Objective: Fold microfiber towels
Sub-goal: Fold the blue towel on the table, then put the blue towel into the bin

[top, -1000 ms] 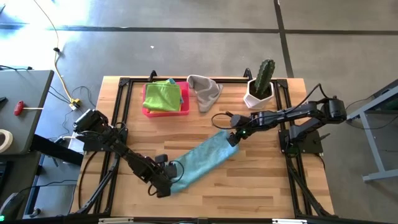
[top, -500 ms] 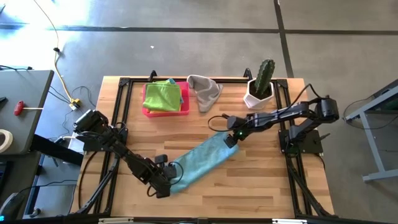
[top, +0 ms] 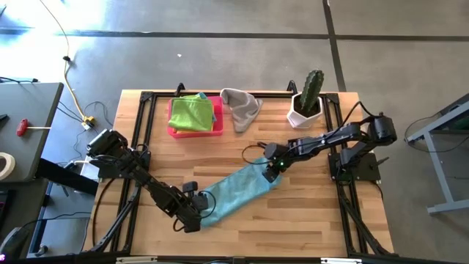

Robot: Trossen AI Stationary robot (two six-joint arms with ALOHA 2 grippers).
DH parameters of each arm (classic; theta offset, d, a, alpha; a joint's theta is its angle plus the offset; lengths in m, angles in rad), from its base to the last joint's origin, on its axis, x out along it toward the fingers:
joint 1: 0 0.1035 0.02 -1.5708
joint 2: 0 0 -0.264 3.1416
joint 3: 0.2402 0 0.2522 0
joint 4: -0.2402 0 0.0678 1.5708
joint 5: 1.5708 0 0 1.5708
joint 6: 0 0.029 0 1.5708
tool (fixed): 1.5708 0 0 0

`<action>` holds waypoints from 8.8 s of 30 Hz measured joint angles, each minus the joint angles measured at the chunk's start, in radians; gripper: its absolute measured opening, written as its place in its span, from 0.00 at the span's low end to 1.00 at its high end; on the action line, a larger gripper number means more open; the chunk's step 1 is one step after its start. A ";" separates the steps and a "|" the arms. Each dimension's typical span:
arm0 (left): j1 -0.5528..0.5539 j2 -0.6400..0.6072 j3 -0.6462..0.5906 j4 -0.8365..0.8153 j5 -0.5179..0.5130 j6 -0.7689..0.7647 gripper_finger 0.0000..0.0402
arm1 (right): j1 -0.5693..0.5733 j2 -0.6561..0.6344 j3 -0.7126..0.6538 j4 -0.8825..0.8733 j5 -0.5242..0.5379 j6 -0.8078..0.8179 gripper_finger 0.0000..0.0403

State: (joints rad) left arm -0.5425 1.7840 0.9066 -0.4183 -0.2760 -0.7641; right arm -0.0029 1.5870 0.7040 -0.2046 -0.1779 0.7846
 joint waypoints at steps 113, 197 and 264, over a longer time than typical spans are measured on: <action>-0.027 -0.155 0.000 0.115 -0.471 -0.123 0.01 | 0.291 0.477 1.205 -1.102 0.501 -0.454 0.42; 0.047 0.074 0.002 0.335 -0.288 -1.422 0.50 | 0.357 -0.893 -0.410 0.181 0.623 -0.471 0.41; 0.917 -0.077 0.184 0.355 0.382 0.119 0.01 | 0.357 -0.888 -0.409 0.151 0.624 -0.471 0.41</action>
State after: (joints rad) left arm 0.3742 1.7069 1.0901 -0.0629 0.1065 -0.6452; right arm 0.3538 0.6988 0.2951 -0.0541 0.4460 0.3133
